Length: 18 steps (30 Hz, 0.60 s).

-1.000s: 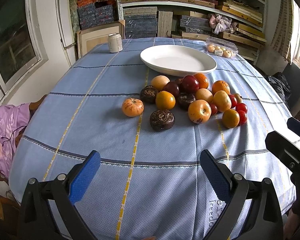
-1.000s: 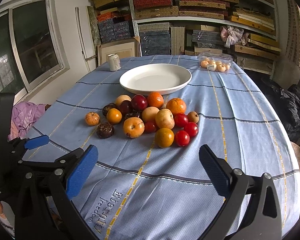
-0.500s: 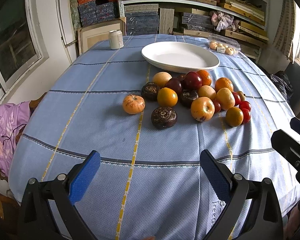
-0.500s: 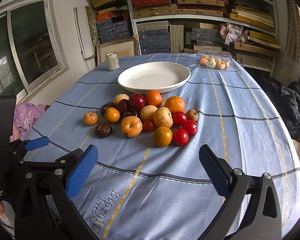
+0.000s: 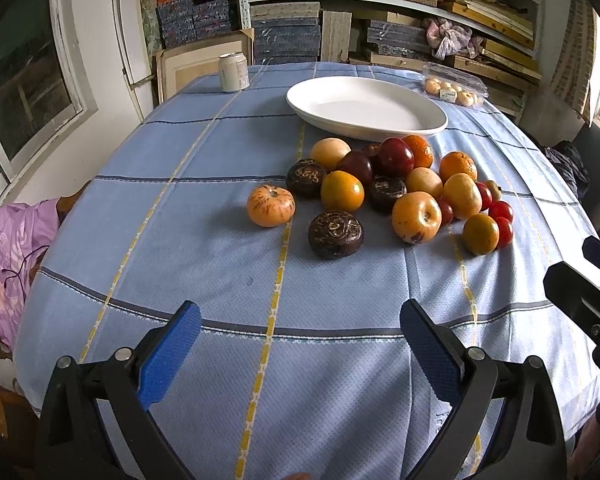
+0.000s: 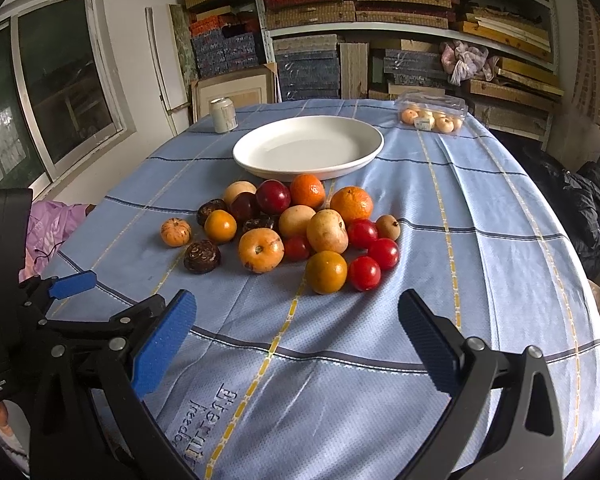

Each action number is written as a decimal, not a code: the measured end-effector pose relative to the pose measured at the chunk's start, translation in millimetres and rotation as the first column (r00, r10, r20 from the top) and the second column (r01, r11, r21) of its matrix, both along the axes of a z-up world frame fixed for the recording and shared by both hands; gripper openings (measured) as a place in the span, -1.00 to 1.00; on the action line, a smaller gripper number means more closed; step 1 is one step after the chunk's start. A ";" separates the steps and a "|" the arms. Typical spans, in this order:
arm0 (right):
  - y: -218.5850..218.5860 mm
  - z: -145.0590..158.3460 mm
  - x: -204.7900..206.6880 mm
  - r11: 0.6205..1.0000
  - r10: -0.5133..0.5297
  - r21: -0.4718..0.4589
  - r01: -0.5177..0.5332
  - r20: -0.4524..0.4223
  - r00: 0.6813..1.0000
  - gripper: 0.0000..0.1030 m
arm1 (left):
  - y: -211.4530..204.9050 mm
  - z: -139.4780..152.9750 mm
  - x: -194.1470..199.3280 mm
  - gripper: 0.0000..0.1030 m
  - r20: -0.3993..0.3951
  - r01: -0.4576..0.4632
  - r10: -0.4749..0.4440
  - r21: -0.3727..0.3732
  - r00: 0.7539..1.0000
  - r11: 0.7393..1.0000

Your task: Organize fruits

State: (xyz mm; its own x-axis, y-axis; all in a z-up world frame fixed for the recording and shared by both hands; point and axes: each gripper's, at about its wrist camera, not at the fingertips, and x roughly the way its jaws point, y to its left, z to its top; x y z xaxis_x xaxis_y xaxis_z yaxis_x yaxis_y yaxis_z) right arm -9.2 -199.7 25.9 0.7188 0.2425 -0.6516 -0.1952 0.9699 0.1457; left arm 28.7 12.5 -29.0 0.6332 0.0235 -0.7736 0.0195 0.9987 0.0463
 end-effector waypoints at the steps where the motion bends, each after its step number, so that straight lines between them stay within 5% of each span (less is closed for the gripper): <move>1: 0.4 -0.1 1.0 1.000 0.000 -0.001 0.000 -0.002 1.000 0.92 | 0.3 -0.4 0.9 0.93 -0.002 -0.001 0.001 0.000 1.000 1.000; 18: 0.5 -0.9 12.1 1.000 -0.003 0.004 0.003 -0.015 1.000 0.92 | 0.5 -3.0 16.4 0.93 -0.020 -0.004 0.004 0.009 1.000 1.000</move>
State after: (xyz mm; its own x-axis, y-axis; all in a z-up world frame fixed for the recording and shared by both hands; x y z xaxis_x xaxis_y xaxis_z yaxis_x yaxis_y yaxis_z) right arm 2.9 -199.2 25.0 0.7097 0.2430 -0.6613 -0.1902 0.9699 0.1523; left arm 45.1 13.0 -32.1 0.6178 0.0330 -0.7857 0.0164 0.9984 0.0549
